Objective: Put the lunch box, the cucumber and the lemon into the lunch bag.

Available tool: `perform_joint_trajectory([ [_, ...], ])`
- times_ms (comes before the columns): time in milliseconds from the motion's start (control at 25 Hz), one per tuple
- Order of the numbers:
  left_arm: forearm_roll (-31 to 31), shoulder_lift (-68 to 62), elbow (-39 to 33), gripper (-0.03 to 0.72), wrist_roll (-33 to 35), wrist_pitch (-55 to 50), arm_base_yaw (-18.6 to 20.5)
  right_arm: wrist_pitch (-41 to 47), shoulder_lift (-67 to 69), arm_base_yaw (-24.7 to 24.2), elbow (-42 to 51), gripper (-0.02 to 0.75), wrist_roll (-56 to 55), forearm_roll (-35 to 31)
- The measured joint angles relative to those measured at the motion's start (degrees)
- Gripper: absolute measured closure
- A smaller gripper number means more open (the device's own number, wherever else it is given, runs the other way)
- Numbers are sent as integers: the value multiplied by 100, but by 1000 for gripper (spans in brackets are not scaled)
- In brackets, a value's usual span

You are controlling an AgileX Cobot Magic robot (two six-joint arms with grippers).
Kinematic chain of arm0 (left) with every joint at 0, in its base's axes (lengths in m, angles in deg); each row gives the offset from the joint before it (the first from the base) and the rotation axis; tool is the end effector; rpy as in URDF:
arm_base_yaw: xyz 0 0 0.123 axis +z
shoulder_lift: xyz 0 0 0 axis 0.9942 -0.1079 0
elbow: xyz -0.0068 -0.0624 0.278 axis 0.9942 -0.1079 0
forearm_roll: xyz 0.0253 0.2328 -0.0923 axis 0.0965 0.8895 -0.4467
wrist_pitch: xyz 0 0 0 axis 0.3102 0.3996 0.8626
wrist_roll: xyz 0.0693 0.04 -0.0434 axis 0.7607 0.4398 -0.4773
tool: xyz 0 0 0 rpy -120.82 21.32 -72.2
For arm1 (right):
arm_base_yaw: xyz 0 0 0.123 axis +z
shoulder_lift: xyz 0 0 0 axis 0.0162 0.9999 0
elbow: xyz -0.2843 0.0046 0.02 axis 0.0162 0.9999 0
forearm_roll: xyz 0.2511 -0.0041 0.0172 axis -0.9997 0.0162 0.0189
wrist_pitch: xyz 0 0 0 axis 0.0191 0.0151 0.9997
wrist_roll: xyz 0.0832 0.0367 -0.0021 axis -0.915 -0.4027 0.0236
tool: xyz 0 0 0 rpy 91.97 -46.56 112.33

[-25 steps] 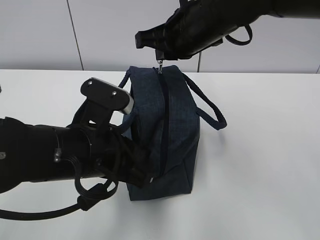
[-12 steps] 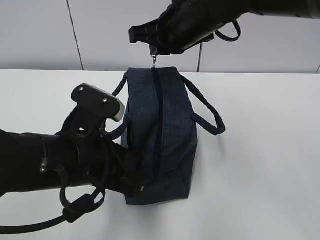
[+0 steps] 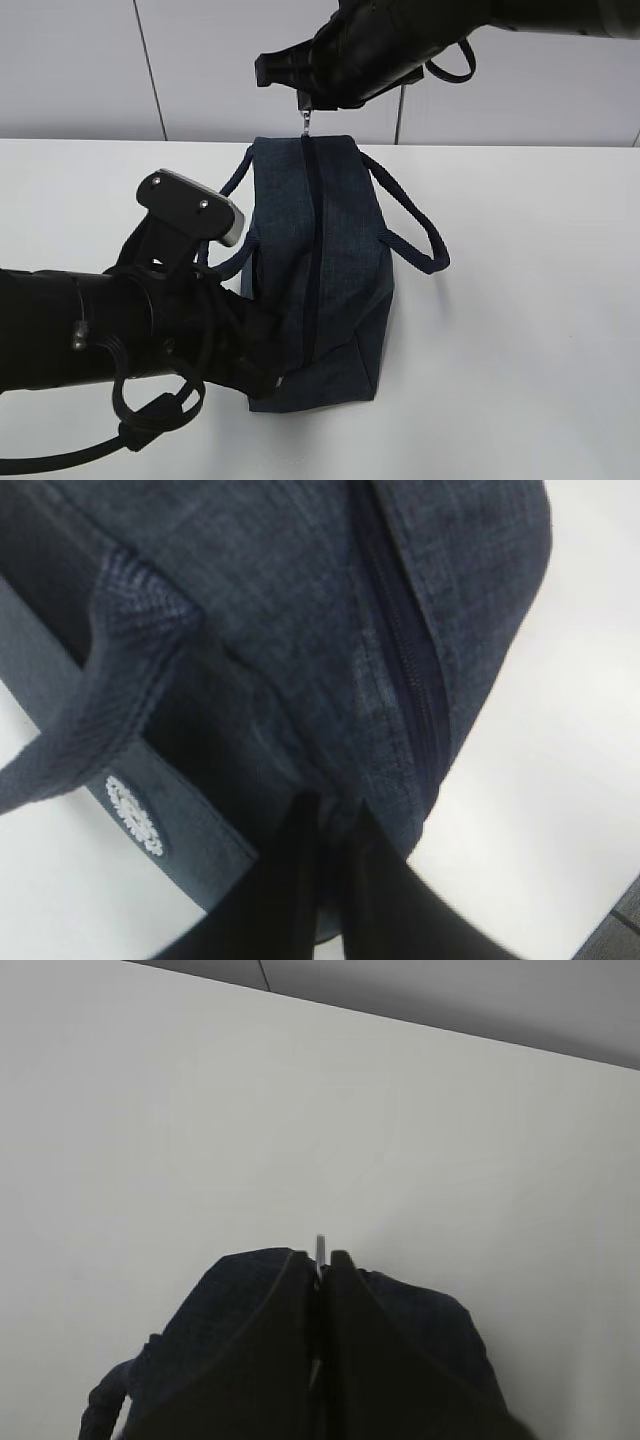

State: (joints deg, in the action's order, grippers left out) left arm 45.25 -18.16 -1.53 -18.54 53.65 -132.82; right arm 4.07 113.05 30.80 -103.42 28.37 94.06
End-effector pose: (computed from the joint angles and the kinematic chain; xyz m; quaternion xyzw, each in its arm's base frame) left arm 0.1908 -0.2122 0.1816 0.2752 0.8659 -0.1915 0.3711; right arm 0.3924 0.2211 0.2940 -0.1143 0.8966 0.1430 0.4032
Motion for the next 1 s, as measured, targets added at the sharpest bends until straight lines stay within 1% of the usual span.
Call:
perform_joint_trajectory([
  [200,0,0,0,686,0,0,0,23,0,0,0,738,0,10],
  [280,0,0,0,652,0,-20,0,43,0,0,0,738,2,12],
  [360,0,0,-25,589,0,-75,0,51,0,-8,0,738,12,24],
  [520,-50,0,-33,414,0,-107,-13,68,0,-8,0,738,23,24],
  [600,-89,12,-33,365,0,-163,-27,71,0,-8,0,738,33,24],
  [720,-172,189,-33,342,0,-414,-27,94,0,-8,0,738,84,24],
  [840,-296,514,-84,336,0,-969,45,94,0,-13,-10,738,117,35],
  [920,-409,805,-84,335,0,-1265,186,109,0,-13,-10,738,132,46],
  [1000,-447,1118,-40,334,0,-1592,432,129,0,-22,-20,738,156,46],
])
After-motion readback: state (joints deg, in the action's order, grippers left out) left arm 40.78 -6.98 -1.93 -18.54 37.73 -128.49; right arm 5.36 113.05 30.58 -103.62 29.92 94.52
